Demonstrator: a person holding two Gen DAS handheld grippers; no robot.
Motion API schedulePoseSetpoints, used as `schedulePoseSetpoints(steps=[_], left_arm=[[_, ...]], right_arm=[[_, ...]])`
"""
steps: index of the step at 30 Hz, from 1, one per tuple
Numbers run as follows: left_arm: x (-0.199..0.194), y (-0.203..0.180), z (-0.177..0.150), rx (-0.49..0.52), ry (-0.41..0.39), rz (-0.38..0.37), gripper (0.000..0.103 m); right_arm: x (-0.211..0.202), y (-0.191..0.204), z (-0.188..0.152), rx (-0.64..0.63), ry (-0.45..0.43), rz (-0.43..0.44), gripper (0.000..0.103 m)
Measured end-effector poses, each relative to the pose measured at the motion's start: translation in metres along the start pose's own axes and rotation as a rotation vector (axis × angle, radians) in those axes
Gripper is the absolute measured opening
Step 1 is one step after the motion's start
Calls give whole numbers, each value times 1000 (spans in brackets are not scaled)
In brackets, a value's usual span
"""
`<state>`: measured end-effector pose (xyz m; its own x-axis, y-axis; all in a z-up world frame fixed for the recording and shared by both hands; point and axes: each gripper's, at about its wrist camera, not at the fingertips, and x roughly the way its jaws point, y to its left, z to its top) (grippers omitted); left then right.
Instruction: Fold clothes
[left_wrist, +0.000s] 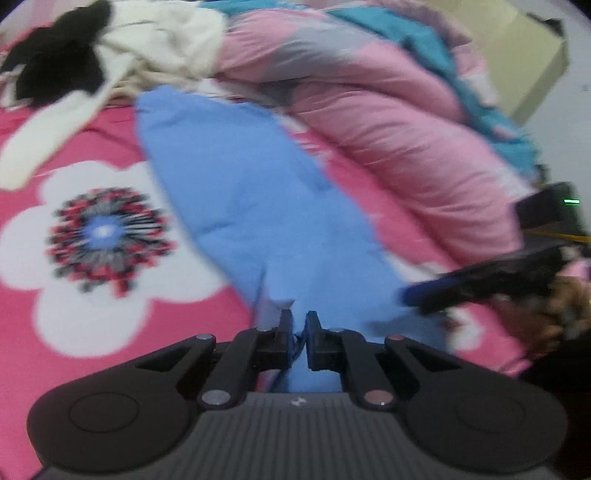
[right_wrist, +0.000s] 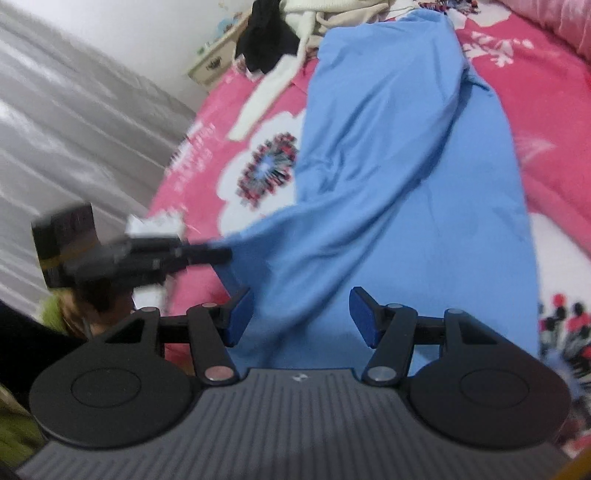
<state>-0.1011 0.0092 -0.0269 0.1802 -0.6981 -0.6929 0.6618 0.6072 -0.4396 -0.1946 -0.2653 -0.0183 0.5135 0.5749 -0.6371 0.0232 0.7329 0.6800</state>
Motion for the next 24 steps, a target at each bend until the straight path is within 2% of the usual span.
schedulePoseSetpoints(steps=[5, 10, 15, 16, 18, 19, 20, 22, 24], left_arm=[[10, -37, 8, 39, 15, -195, 8], [35, -68, 12, 115, 43, -281, 8], [67, -97, 15, 165, 91, -336, 8], [73, -103, 16, 173, 97, -346, 8], [82, -114, 16, 187, 104, -362, 8], [87, -118, 15, 191, 117, -368, 9], [91, -122, 14, 194, 130, -374, 13], [92, -121, 10, 202, 151, -389, 23], [88, -118, 5, 210, 171, -405, 31]], right_arm=[[-17, -18, 4, 195, -52, 107, 60], [-29, -41, -4, 379, -26, 210, 63], [-35, -59, -16, 488, -14, 253, 63], [-37, -62, -17, 497, -16, 253, 58], [-39, -65, -19, 489, -10, 247, 35], [-38, -66, -19, 476, -3, 229, 15], [-40, -66, -19, 463, -1, 208, 8], [-43, -68, -20, 429, 7, 157, 3], [-49, -71, -22, 395, 11, 116, 3]])
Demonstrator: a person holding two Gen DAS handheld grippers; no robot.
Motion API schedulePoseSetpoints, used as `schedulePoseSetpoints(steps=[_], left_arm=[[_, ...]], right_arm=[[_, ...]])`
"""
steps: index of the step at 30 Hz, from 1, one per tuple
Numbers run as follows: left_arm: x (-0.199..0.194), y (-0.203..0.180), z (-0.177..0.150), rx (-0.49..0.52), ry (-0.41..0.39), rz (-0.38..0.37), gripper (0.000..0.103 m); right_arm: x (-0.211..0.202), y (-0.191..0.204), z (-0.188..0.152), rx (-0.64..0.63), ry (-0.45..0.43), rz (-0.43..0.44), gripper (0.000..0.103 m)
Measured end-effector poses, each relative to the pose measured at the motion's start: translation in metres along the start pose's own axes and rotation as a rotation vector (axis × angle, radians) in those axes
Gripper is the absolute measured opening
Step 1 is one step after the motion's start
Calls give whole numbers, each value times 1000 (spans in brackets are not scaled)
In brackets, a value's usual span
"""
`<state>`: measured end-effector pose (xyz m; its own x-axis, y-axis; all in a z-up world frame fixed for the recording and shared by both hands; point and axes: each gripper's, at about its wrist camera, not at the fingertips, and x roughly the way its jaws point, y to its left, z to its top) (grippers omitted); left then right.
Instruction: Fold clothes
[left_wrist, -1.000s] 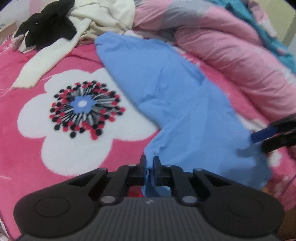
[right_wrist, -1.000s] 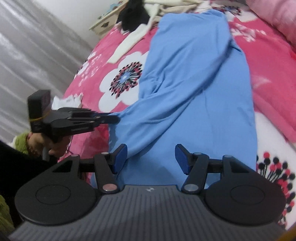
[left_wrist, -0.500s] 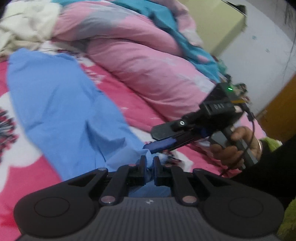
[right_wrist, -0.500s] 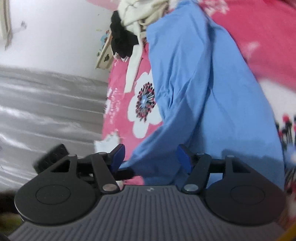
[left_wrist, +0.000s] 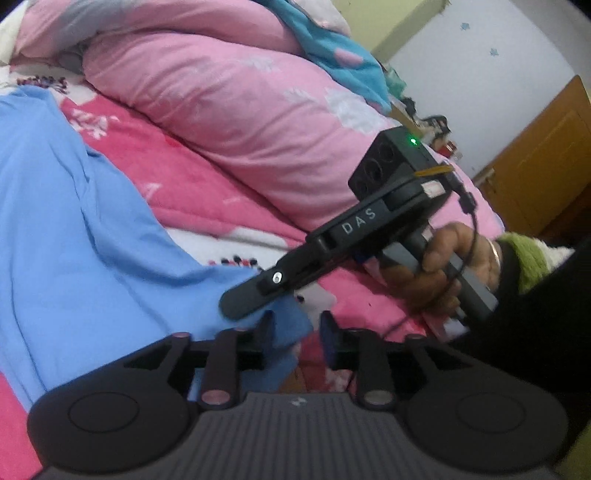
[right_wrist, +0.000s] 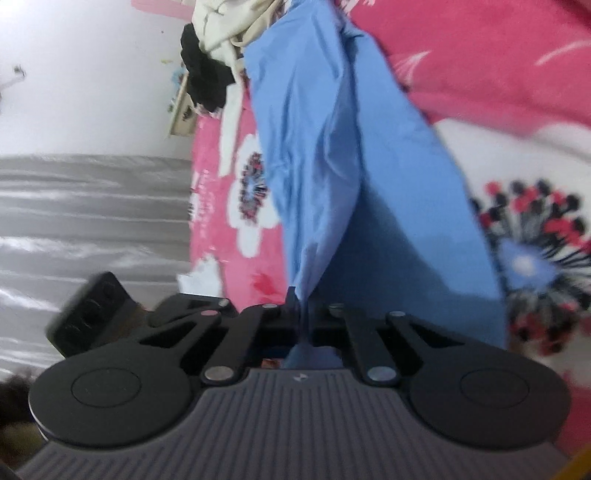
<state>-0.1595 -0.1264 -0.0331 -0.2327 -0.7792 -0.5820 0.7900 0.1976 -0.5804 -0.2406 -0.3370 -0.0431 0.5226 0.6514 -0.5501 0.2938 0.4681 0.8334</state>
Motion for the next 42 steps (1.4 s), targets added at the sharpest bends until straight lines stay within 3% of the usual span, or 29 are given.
schedulePoseSetpoints(steps=[3, 12, 16, 20, 25, 30, 36, 42], left_arm=[[-12, 8, -12, 16, 35, 23, 41], [-16, 38, -61, -42, 276, 201, 48], [-25, 53, -74, -143, 267, 222, 48], [-32, 66, -81, -208, 244, 219, 47], [-28, 70, -83, -200, 276, 238, 47], [-24, 75, -88, -223, 295, 246, 45], [-21, 71, -91, -210, 315, 267, 41], [-16, 68, -91, -198, 327, 275, 44]], right_arm=[[-10, -14, -3, -12, -20, -62, 2], [-15, -68, -12, 86, -53, -161, 6], [-20, -70, -15, 98, -39, -125, 7], [-15, -64, -21, 44, -4, -179, 6], [-23, -50, -26, -117, -25, -292, 4], [-21, -63, -28, -25, -14, -253, 8], [-14, -59, -36, -93, 30, -300, 5], [-24, -50, -44, -179, 36, -330, 4]])
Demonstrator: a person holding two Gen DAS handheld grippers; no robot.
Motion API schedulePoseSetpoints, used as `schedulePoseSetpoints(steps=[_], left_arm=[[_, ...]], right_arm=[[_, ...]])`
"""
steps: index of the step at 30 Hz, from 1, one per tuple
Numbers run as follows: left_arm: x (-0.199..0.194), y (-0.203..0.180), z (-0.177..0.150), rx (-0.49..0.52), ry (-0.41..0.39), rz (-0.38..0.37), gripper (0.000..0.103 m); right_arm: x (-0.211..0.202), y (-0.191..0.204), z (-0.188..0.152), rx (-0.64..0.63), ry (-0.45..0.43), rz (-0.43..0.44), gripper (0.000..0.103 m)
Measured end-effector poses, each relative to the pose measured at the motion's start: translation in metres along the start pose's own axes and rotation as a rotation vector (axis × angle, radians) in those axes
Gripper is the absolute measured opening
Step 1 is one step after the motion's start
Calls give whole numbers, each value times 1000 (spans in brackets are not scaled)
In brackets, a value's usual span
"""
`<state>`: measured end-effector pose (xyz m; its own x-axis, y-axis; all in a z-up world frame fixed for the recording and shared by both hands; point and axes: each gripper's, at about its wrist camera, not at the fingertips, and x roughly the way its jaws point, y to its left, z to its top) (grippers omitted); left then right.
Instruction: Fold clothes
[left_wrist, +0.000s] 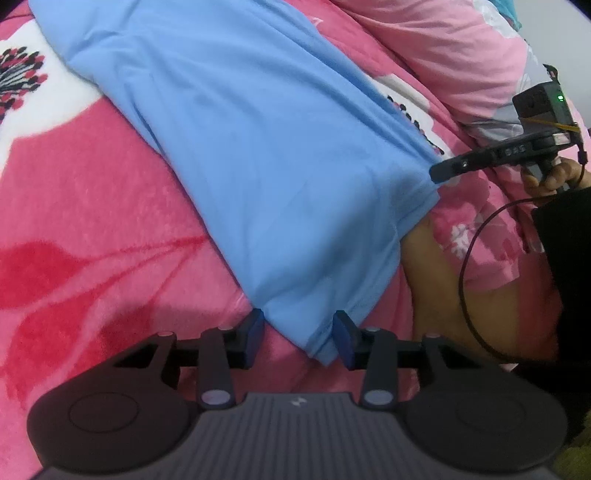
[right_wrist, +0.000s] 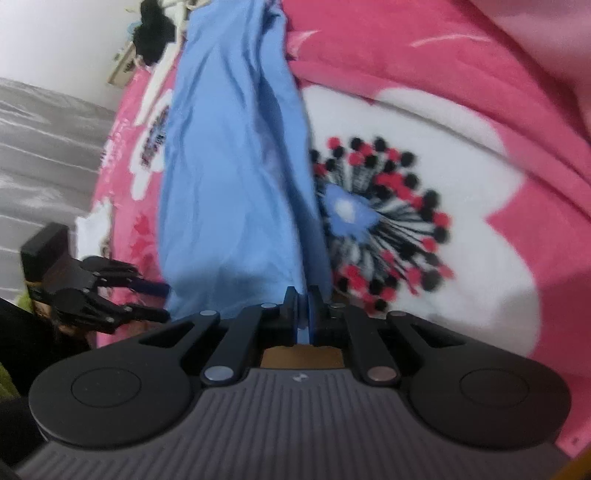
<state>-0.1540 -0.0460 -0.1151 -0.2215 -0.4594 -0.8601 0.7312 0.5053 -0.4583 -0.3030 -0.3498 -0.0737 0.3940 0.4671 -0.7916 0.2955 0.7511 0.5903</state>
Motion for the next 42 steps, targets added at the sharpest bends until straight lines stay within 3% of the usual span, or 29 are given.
schedulePoseSetpoints(steps=[2, 5, 9, 11, 18, 23, 31, 34, 38, 42], left_arm=[[0, -2, 1, 14, 4, 8, 44], [2, -6, 1, 33, 2, 29, 40], [2, -7, 1, 30, -18, 60, 14], [1, -7, 0, 19, -27, 54, 10], [-29, 2, -5, 27, -81, -15, 8], [-19, 12, -6, -7, -8, -20, 8], [-9, 14, -11, 0, 40, -18, 14], [-9, 8, -13, 35, 45, 1, 22], [-26, 6, -13, 84, 34, 49, 44], [-48, 10, -7, 105, 3, 90, 49]], right_arm=[[3, -6, -2, 29, 13, -30, 4], [1, -6, -4, 38, -4, 2, 4], [-4, -2, -4, 49, -20, 51, 3], [-7, -1, -4, 62, -28, 74, 3], [-23, 13, -10, 94, -48, 206, 3], [-4, 2, -15, 144, 12, 158, 3], [19, -19, -18, 199, 69, 93, 3], [18, -15, -17, 197, 80, 72, 3], [4, -5, -17, 160, 115, 29, 7], [-26, 4, -8, 96, 88, -22, 7]])
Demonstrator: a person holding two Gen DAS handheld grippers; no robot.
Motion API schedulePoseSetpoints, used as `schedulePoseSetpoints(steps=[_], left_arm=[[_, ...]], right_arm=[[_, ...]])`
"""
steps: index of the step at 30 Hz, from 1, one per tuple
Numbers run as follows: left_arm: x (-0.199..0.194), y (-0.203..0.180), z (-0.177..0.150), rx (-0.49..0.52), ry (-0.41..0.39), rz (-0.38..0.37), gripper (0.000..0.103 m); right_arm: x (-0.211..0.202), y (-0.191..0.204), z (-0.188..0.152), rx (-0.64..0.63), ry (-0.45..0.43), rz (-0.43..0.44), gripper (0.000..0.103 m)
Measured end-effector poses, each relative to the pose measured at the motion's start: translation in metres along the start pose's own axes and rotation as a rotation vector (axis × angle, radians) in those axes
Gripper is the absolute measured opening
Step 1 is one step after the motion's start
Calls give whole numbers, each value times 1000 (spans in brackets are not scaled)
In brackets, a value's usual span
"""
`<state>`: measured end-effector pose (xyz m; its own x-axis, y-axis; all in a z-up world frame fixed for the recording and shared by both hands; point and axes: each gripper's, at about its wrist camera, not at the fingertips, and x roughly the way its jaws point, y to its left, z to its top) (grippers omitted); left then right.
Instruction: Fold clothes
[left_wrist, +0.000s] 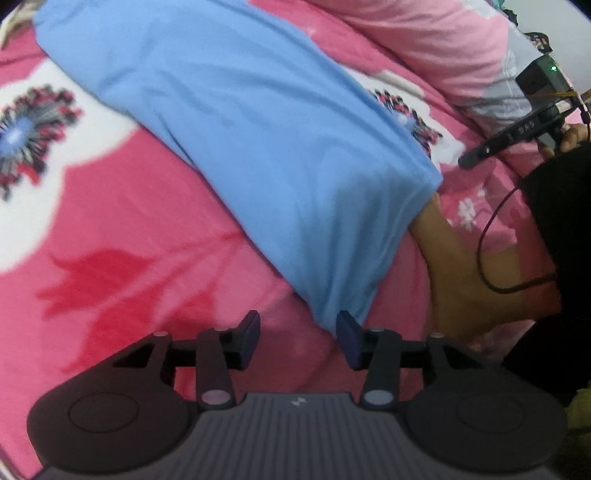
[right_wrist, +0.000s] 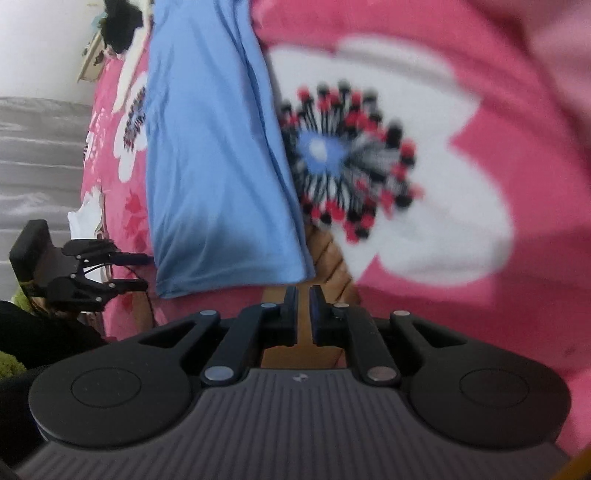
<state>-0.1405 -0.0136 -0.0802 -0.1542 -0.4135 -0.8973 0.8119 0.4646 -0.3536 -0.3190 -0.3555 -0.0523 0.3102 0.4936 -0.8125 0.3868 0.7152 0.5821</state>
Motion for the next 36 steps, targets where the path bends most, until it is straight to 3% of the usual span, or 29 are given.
schedulePoseSetpoints(steps=[4, 9, 14, 22, 25, 29, 36], left_arm=[[-5, 2, 19, 0, -50, 13, 54], [8, -5, 33, -6, -131, 28, 58], [24, -12, 31, -30, -172, 34, 58], [26, -4, 23, -82, -189, -17, 62], [26, -3, 23, -93, -193, -23, 62], [26, -4, 20, -96, -188, -17, 62], [26, -6, 19, -94, -179, -2, 62]], right_arm=[[-14, 23, 42, -127, -138, -20, 7], [15, 55, 113, -238, -302, -47, 13], [57, 70, 164, -296, -349, -94, 15], [76, 75, 179, -289, -370, -99, 16], [73, 74, 175, -298, -393, -90, 3], [63, 70, 168, -284, -438, -117, 2], [43, 69, 181, -216, -485, -15, 7]])
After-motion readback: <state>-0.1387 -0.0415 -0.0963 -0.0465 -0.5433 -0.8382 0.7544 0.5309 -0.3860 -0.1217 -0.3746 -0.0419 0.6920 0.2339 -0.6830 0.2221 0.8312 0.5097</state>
